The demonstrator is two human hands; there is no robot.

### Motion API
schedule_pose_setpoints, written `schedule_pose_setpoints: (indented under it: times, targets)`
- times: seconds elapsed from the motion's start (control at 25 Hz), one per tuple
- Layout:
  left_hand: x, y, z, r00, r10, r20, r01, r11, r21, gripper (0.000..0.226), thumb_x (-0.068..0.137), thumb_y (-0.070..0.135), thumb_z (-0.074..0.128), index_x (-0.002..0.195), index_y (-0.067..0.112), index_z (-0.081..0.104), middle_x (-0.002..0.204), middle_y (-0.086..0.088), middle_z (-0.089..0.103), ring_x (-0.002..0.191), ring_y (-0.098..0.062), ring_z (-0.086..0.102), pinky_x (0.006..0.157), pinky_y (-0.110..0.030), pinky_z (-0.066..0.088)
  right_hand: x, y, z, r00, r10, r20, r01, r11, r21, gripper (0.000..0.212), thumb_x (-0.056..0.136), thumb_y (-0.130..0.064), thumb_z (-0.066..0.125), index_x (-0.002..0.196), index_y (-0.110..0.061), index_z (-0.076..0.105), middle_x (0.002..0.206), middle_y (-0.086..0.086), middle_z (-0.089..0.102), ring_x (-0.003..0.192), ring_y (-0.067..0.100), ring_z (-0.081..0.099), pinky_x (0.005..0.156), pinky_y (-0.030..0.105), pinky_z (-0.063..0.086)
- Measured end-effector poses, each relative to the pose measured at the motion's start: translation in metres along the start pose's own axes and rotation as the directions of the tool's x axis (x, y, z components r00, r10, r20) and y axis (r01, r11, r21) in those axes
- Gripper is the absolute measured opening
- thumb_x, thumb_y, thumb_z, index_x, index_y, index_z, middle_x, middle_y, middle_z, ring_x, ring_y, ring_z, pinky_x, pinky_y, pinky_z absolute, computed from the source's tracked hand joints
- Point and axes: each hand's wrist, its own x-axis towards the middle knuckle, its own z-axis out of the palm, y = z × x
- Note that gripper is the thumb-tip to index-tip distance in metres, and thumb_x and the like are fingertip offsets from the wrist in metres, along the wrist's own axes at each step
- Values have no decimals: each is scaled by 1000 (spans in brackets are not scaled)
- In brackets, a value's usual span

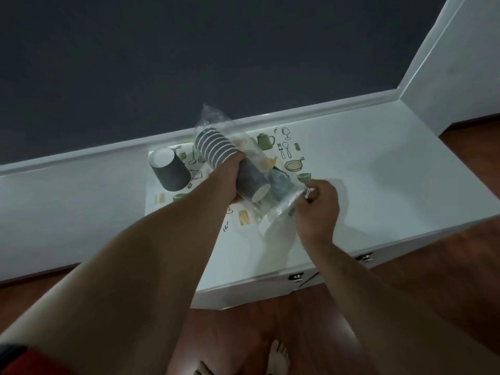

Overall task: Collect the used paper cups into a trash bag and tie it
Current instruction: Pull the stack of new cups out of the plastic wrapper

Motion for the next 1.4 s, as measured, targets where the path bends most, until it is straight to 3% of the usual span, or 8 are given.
schedule_pose_setpoints:
  times: [0.12, 0.32, 0.44, 0.6, 0.84, 0.92, 1.08, 1.4]
  targets:
    - [8, -2, 8, 998, 6, -56, -9, 999, -50, 70, 78, 53, 68, 126, 11, 40, 118, -11, 56, 105, -31, 61, 91, -45, 54, -6, 2, 6, 953, 299, 55, -302, 953, 41, 8, 79, -2, 51, 75, -2, 57, 75, 11, 67, 61, 15, 67, 58, 29, 56]
    - [6, -4, 3, 999, -4, 34, 12, 975, -224, 51, 75, 41, 74, 111, 16, 48, 106, -13, 57, 93, -32, 60, 90, -48, 54, 10, 0, 17, 917, 229, 328, -225, 973, -51, 20, 90, -19, 56, 71, -17, 62, 71, -3, 66, 73, 19, 65, 60, 27, 49]
    - [-2, -5, 3, 985, 68, 157, 3, 912, -411, 47, 72, 35, 80, 107, 17, 54, 112, -13, 62, 96, -32, 64, 91, -48, 53, 17, -4, 17, 935, 215, 283, -197, 976, -91, 26, 94, -13, 50, 71, -24, 50, 67, -10, 55, 72, 18, 57, 59, 22, 42]
    - [-11, -5, 14, 949, 225, 222, -87, 861, -501, 40, 74, 25, 81, 105, 13, 59, 113, -15, 67, 101, -32, 68, 91, -50, 56, 10, -10, 15, 915, 225, 334, -311, 921, 234, 10, 97, -18, 54, 99, -19, 63, 81, -15, 61, 71, 3, 60, 57, 9, 45]
    - [-19, -6, 23, 888, 388, 247, -312, 902, -297, 23, 83, 22, 74, 103, 16, 64, 106, -7, 68, 103, -25, 65, 103, -48, 49, 19, -1, 15, 746, 191, 638, -659, 351, 666, 32, 98, -18, 55, 128, -8, 57, 124, 8, 67, 111, 26, 64, 90, 36, 55]
    - [-17, -9, 12, 857, 451, 250, -369, 875, -312, 54, 78, 41, 79, 122, 17, 59, 120, -7, 67, 114, -24, 63, 101, -50, 49, 21, -1, 7, 737, 173, 654, -672, 289, 681, 44, 94, -17, 63, 136, -10, 53, 135, 13, 60, 118, 32, 60, 95, 42, 52]
    - [-3, 18, -20, 842, 532, 92, -386, 712, -587, 76, 78, 70, 63, 137, 24, 50, 126, -12, 66, 112, -31, 66, 97, -57, 50, 16, 5, -5, 705, 159, 691, -706, 239, 666, 21, 97, -16, 54, 116, -14, 63, 113, 10, 71, 89, 22, 71, 72, 28, 61]
    - [-14, 62, -37, 736, 627, -256, -674, 714, -188, 35, 96, 45, 58, 77, 17, 69, 83, -2, 71, 77, -16, 66, 88, -35, 53, 9, 14, -5, 709, 251, 659, -700, 365, 614, 36, 99, -9, 50, 135, -8, 53, 127, 12, 63, 105, 20, 64, 84, 30, 57]
